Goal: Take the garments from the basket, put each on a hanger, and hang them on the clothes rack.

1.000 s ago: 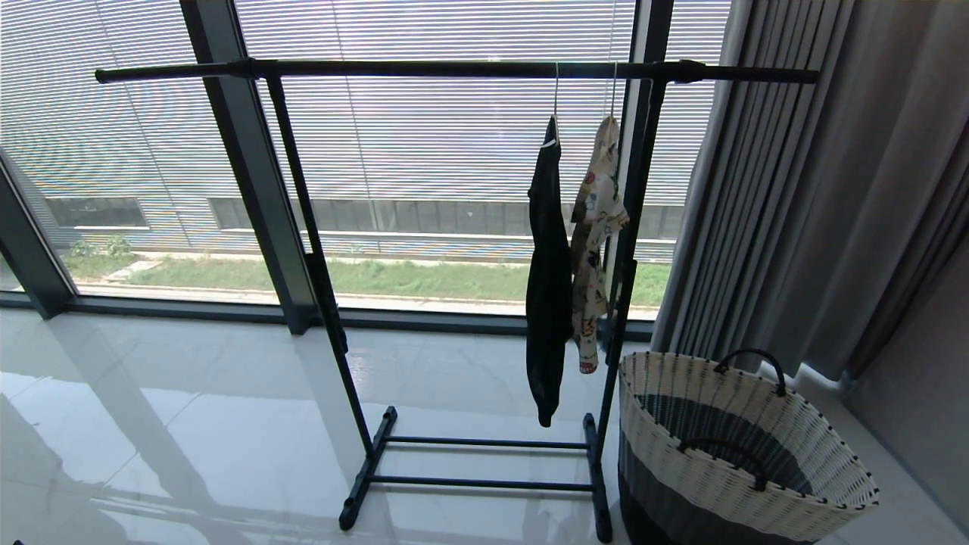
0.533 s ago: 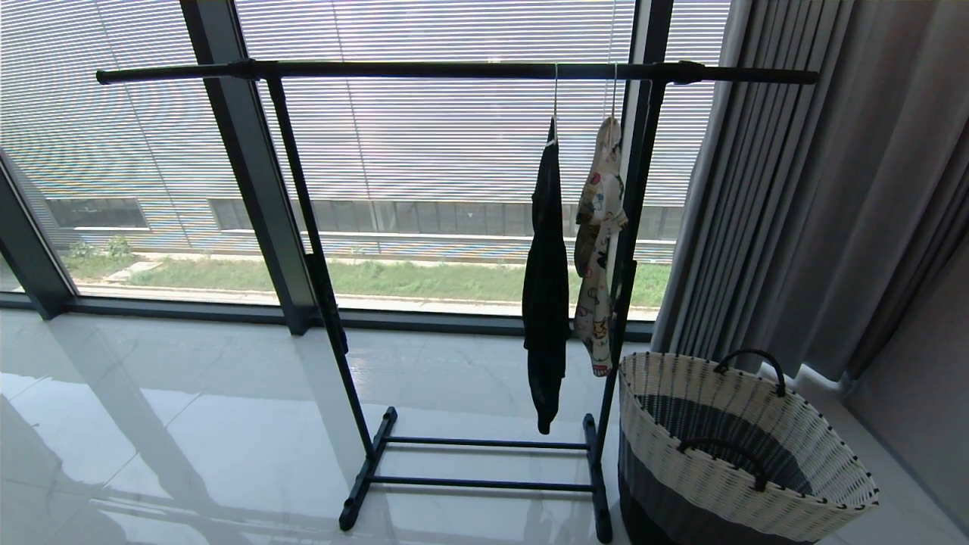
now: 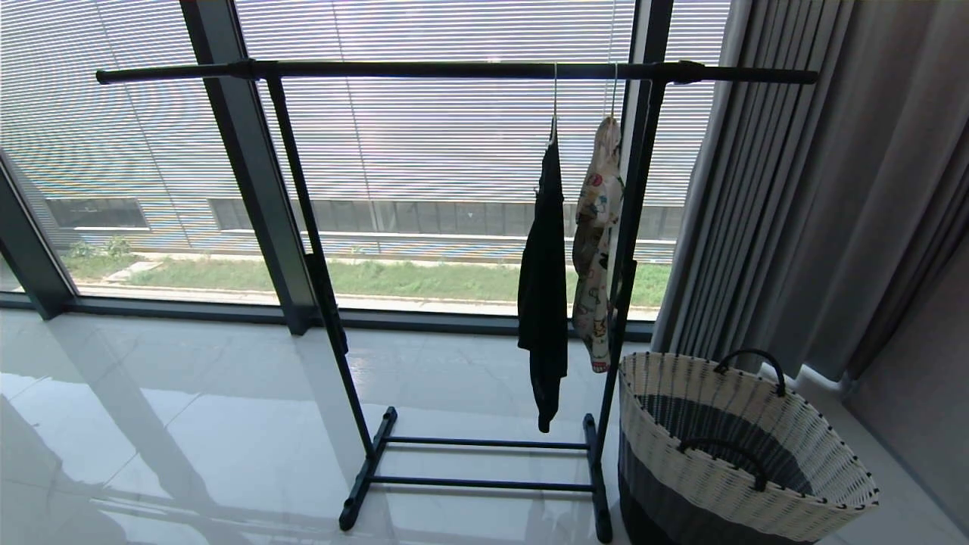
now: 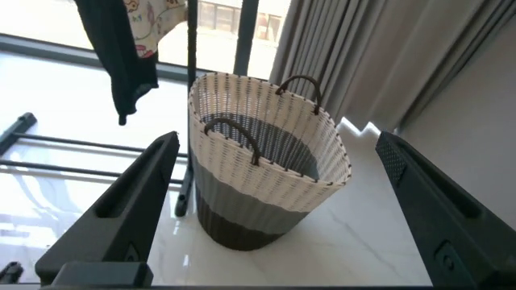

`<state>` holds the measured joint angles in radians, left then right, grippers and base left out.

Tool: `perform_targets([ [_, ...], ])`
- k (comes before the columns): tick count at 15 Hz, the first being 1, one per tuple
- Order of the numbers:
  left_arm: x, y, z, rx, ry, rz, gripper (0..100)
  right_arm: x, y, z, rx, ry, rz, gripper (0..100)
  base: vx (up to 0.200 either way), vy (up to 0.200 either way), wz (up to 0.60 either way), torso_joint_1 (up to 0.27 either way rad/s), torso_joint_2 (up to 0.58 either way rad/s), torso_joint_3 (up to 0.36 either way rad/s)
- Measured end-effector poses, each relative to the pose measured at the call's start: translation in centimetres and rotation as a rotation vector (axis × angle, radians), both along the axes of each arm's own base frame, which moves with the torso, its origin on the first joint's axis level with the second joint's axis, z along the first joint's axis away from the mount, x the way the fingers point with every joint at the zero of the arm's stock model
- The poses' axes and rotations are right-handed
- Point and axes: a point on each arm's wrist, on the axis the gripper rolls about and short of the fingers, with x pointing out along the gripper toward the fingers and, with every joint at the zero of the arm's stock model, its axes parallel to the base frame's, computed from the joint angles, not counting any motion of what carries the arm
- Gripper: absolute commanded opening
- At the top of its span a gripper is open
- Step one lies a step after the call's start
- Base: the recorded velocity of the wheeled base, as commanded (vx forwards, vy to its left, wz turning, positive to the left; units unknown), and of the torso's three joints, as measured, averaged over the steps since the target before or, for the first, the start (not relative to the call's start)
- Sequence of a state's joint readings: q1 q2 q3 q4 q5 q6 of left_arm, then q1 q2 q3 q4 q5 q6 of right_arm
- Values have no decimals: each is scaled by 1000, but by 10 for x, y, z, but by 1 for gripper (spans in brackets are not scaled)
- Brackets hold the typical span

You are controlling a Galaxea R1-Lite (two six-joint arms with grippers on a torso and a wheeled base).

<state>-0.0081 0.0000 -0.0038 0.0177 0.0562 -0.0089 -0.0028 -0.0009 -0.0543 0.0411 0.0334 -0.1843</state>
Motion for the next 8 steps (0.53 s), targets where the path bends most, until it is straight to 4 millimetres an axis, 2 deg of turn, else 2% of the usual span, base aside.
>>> perform_targets([
  [3, 0, 0, 0, 1, 0, 0, 100, 2, 1, -5, 155, 16, 42, 100, 0, 0, 0, 0, 0, 0],
  [5, 0, 0, 0, 0, 0, 0, 100, 3, 1, -7, 46, 12, 40, 100, 0, 0, 0, 0, 0, 0],
  [8, 0, 0, 0, 0, 0, 0, 100, 4, 1, -10, 106, 22, 37, 100, 0, 0, 0, 0, 0, 0],
])
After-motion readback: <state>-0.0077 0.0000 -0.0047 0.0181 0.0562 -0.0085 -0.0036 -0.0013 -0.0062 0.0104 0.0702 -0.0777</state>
